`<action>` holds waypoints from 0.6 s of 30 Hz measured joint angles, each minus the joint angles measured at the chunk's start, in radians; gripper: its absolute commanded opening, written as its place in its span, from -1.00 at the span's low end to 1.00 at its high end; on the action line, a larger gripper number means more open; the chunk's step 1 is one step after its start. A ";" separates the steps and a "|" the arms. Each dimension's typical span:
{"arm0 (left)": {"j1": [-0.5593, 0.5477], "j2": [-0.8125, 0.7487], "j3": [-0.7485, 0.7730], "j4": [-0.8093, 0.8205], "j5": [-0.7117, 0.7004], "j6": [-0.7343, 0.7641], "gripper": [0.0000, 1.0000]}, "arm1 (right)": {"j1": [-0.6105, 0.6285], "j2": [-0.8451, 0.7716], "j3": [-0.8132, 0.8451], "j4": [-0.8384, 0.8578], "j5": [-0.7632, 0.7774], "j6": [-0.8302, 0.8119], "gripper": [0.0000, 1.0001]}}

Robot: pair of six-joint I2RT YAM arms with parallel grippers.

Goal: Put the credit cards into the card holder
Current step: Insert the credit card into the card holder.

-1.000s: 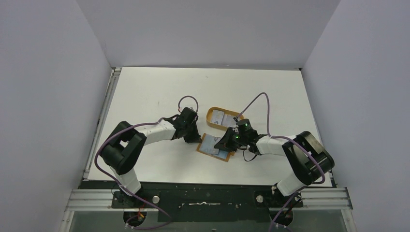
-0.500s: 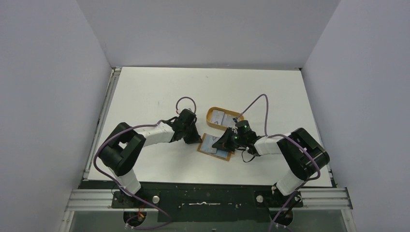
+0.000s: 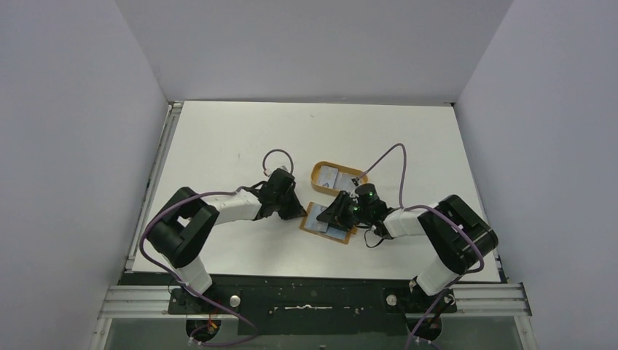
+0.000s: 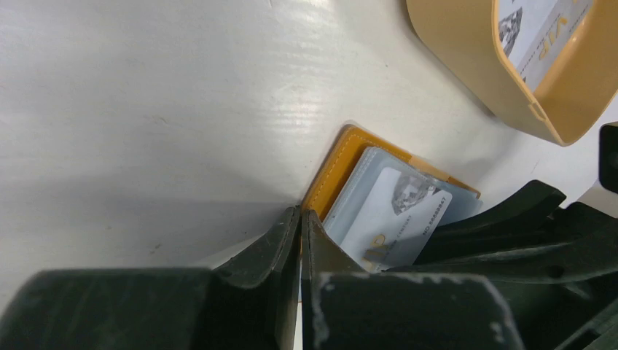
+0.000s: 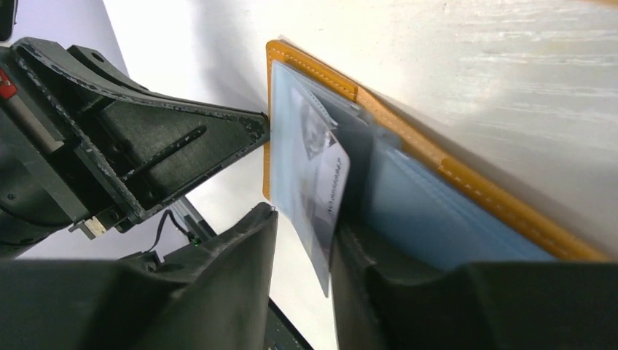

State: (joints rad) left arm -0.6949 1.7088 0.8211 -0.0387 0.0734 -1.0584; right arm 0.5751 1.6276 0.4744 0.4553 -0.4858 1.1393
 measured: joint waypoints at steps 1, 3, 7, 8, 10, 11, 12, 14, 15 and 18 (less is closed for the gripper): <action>-0.003 -0.001 -0.002 0.002 0.002 -0.004 -1.00 | 0.003 -0.014 0.001 -0.009 0.007 -0.004 -0.17; -0.011 -0.002 -0.006 0.006 0.006 -0.008 -1.00 | 0.008 -0.042 0.003 -0.040 0.021 -0.013 -0.08; -0.027 -0.003 -0.009 0.006 0.018 -0.013 -1.00 | 0.009 -0.086 0.016 -0.121 0.048 -0.043 -0.02; -0.031 -0.003 -0.010 0.007 0.021 -0.013 -1.00 | 0.009 -0.094 0.024 -0.148 0.057 -0.053 -0.02; -0.036 -0.003 -0.013 0.010 0.031 -0.015 -1.00 | 0.010 -0.105 0.047 -0.208 0.077 -0.076 -0.02; -0.037 -0.003 -0.014 0.013 0.036 -0.016 -1.00 | 0.011 -0.108 0.056 -0.230 0.084 -0.086 -0.02; -0.039 -0.003 -0.016 0.016 0.040 -0.018 -1.00 | 0.012 -0.109 0.068 -0.257 0.092 -0.097 -0.02; -0.041 -0.003 -0.022 0.029 0.047 -0.021 -1.00 | 0.019 -0.109 0.091 -0.301 0.106 -0.116 -0.02; -0.042 -0.003 -0.024 0.035 0.048 -0.021 -1.00 | 0.024 -0.108 0.101 -0.318 0.114 -0.125 -0.02; -0.043 -0.003 -0.028 0.043 0.052 -0.022 -1.00 | 0.041 -0.098 0.134 -0.364 0.130 -0.149 -0.03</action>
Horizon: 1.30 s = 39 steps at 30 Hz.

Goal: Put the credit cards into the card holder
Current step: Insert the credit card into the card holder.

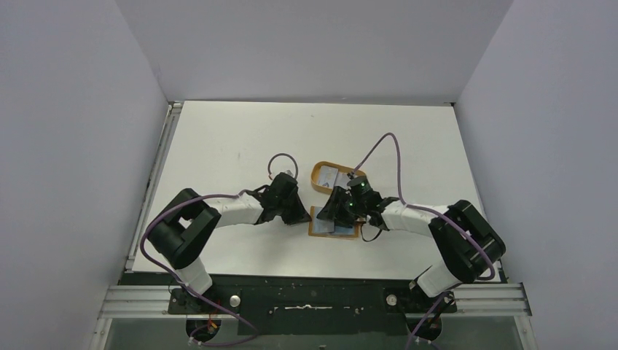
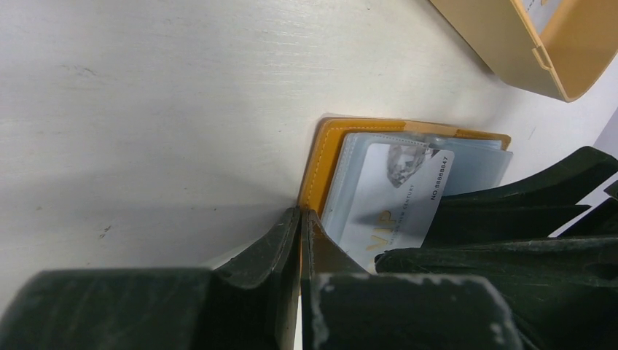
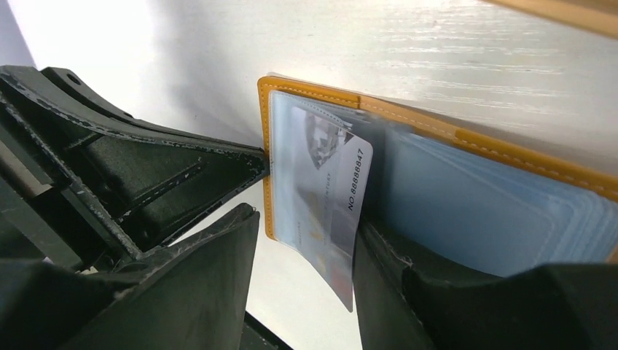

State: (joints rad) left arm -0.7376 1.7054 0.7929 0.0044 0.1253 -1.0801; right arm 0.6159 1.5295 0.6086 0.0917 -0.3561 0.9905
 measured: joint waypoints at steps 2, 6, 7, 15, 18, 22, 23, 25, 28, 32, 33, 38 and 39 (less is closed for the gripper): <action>0.000 0.000 -0.003 0.005 0.002 -0.001 -1.00 | 0.014 0.008 0.031 -0.041 0.018 -0.018 -0.02; -0.003 -0.002 -0.014 0.022 0.013 -0.006 -1.00 | 0.043 0.005 0.086 -0.161 0.090 -0.072 0.01; -0.004 -0.002 -0.016 0.025 0.018 -0.009 -1.00 | 0.048 0.002 0.097 -0.194 0.108 -0.087 0.02; -0.016 -0.002 -0.026 0.033 0.052 -0.015 -1.00 | 0.061 -0.059 0.138 -0.373 0.207 -0.167 0.18; -0.016 -0.002 -0.027 0.033 0.058 -0.015 -1.00 | 0.061 -0.069 0.144 -0.391 0.223 -0.186 0.22; -0.016 -0.002 -0.027 0.032 0.062 -0.015 -1.00 | 0.063 -0.069 0.144 -0.401 0.236 -0.199 0.16; -0.016 -0.002 -0.027 0.032 0.063 -0.015 -1.00 | 0.065 -0.069 0.144 -0.402 0.238 -0.200 0.14; -0.016 -0.002 -0.027 0.032 0.063 -0.015 -1.00 | 0.067 -0.069 0.144 -0.403 0.238 -0.204 0.10; -0.016 -0.002 -0.027 0.031 0.063 -0.015 -1.00 | 0.068 -0.069 0.144 -0.402 0.237 -0.211 0.00; -0.016 -0.002 -0.027 0.031 0.063 -0.014 -1.00 | 0.073 -0.069 0.144 -0.393 0.232 -0.217 -0.22; -0.016 -0.002 -0.027 0.030 0.064 -0.014 -1.00 | 0.073 -0.068 0.144 -0.392 0.230 -0.218 -0.28; -0.014 -0.002 -0.027 0.030 0.065 -0.013 -1.00 | 0.073 -0.068 0.144 -0.393 0.230 -0.224 -0.56; -0.014 -0.002 -0.027 0.030 0.066 -0.013 -1.00 | 0.073 -0.068 0.144 -0.396 0.231 -0.228 -0.61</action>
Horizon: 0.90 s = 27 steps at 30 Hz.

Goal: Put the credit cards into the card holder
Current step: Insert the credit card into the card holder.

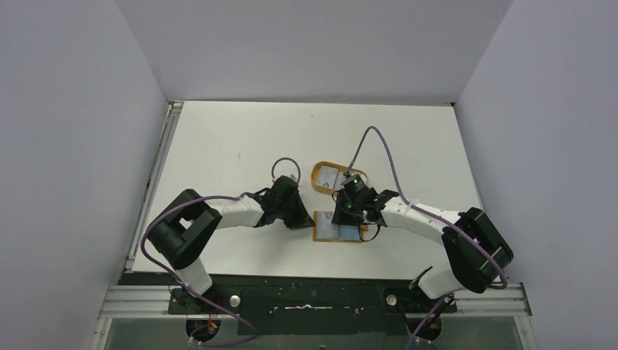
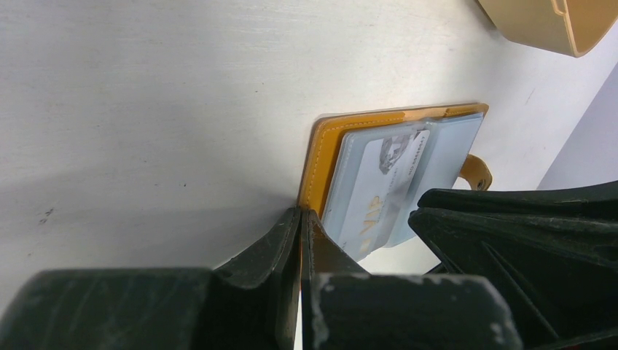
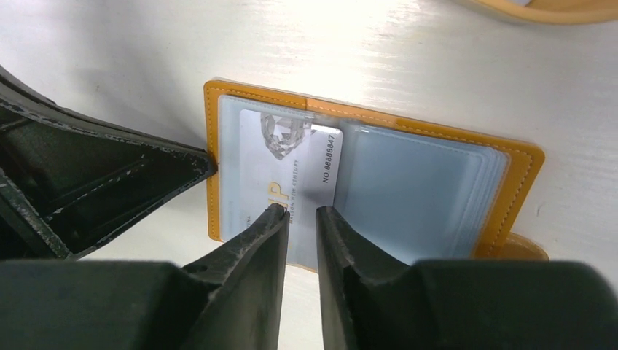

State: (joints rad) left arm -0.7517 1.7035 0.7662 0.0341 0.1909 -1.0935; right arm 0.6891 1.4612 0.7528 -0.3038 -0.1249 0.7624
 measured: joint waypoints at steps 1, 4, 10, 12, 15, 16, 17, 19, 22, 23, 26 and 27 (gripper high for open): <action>0.000 0.000 0.000 0.000 0.000 0.000 -1.00 | 0.000 0.000 0.000 -0.003 0.003 -0.004 -0.66; 0.000 0.000 0.000 0.000 0.000 0.000 -1.00 | 0.000 0.000 0.000 -0.015 0.007 -0.014 -0.78; 0.000 0.000 0.000 0.000 0.000 0.000 -1.00 | 0.000 0.003 0.000 -0.044 0.030 -0.024 -0.98; 0.000 0.000 0.000 0.000 0.000 0.000 -1.00 | 0.000 0.003 0.000 -0.055 0.042 -0.026 -1.00; 0.000 0.000 0.000 0.000 0.000 0.000 -1.00 | 0.000 0.003 0.000 -0.069 0.053 -0.031 -1.00; 0.000 0.000 0.000 0.000 0.000 0.000 -1.00 | 0.000 0.003 0.000 -0.074 0.057 -0.034 -1.00; 0.000 0.000 0.000 0.000 0.001 0.000 -1.00 | 0.000 0.003 0.000 -0.076 0.058 -0.036 -1.00; 0.000 0.000 0.000 0.000 0.001 0.000 -1.00 | 0.000 0.008 0.000 -0.076 0.058 -0.039 -1.00; 0.000 0.000 0.000 0.001 0.001 0.000 -1.00 | 0.000 0.023 0.001 -0.075 0.058 -0.042 -1.00; 0.000 0.000 -0.001 0.001 0.001 0.000 -1.00 | 0.000 0.029 0.003 -0.075 0.058 -0.042 -1.00; 0.000 0.000 0.000 0.001 0.002 0.000 -1.00 | 0.003 0.047 0.016 -0.075 0.054 -0.044 -1.00; 0.000 0.001 0.000 0.002 0.003 0.000 -1.00 | 0.006 0.053 0.021 -0.074 0.054 -0.045 -1.00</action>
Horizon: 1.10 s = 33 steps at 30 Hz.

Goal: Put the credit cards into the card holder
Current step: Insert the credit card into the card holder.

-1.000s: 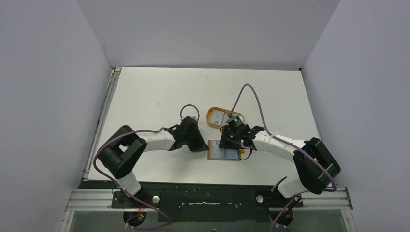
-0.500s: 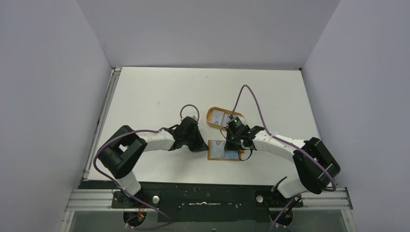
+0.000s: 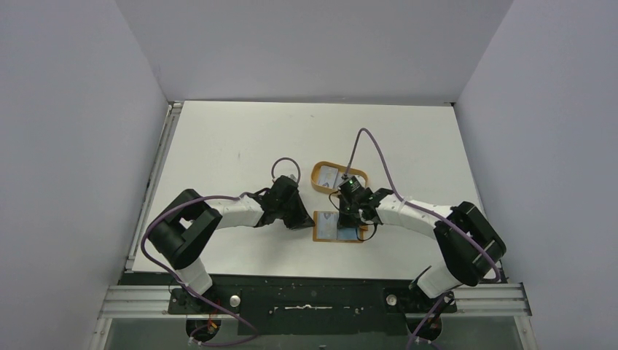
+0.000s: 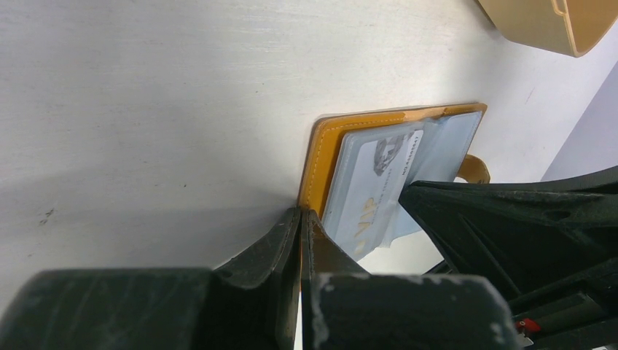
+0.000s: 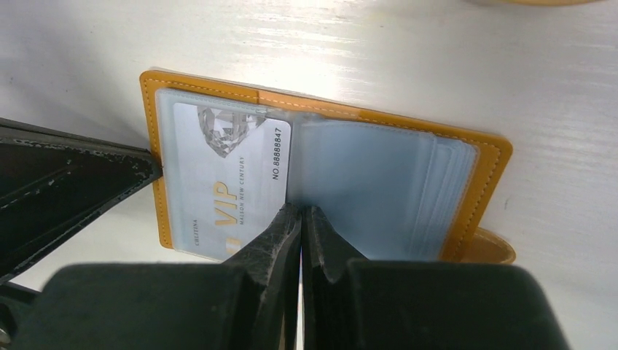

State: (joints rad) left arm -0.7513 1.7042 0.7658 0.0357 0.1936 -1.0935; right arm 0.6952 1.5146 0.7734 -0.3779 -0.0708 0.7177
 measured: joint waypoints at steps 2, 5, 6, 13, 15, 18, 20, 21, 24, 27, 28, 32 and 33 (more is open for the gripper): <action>0.000 0.001 0.000 0.000 0.002 0.000 -1.00 | 0.004 0.007 0.006 0.003 -0.004 0.000 -1.00; 0.000 0.002 0.000 0.001 0.002 0.000 -1.00 | 0.011 0.010 0.008 0.006 -0.005 0.000 -1.00; 0.000 0.002 0.000 0.001 0.002 0.000 -1.00 | 0.013 0.010 0.008 0.008 -0.005 0.000 -1.00; 0.000 0.009 0.005 0.003 0.012 0.000 -1.00 | 0.025 0.030 0.008 0.050 -0.038 0.008 -1.00; 0.000 0.009 0.005 0.003 0.013 0.000 -1.00 | 0.025 0.032 0.008 0.052 -0.040 0.011 -1.00; 0.001 0.009 0.005 0.002 0.012 0.000 -1.00 | 0.025 0.027 0.008 0.047 -0.037 0.012 -1.00; 0.002 0.008 0.005 0.001 0.013 0.000 -1.00 | 0.026 0.003 0.008 0.026 -0.032 0.011 -0.93; 0.002 0.006 0.005 -0.001 0.011 0.000 -1.00 | 0.026 -0.017 0.008 0.014 -0.029 0.011 -0.89; 0.002 -0.003 0.003 -0.014 0.002 0.003 -1.00 | 0.027 -0.095 0.009 -0.015 -0.018 0.004 -0.65; 0.002 -0.026 -0.003 -0.048 -0.016 0.012 -1.00 | 0.027 -0.168 0.020 -0.051 0.000 -0.008 -0.45; 0.002 -0.037 -0.005 -0.067 -0.027 0.018 -0.99 | 0.026 -0.190 0.026 -0.061 0.008 -0.014 -0.37; 0.002 -0.098 -0.007 -0.164 -0.081 0.063 -0.43 | 0.025 -0.285 0.031 -0.093 0.036 -0.058 -0.20; 0.002 -0.122 -0.007 -0.192 -0.097 0.076 -0.29 | 0.022 -0.303 0.031 -0.100 0.040 -0.072 -0.17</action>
State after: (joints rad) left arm -0.7494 1.5818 0.7586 -0.1558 0.0963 -1.0180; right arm 0.7170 1.2121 0.8047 -0.4774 -0.0311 0.6453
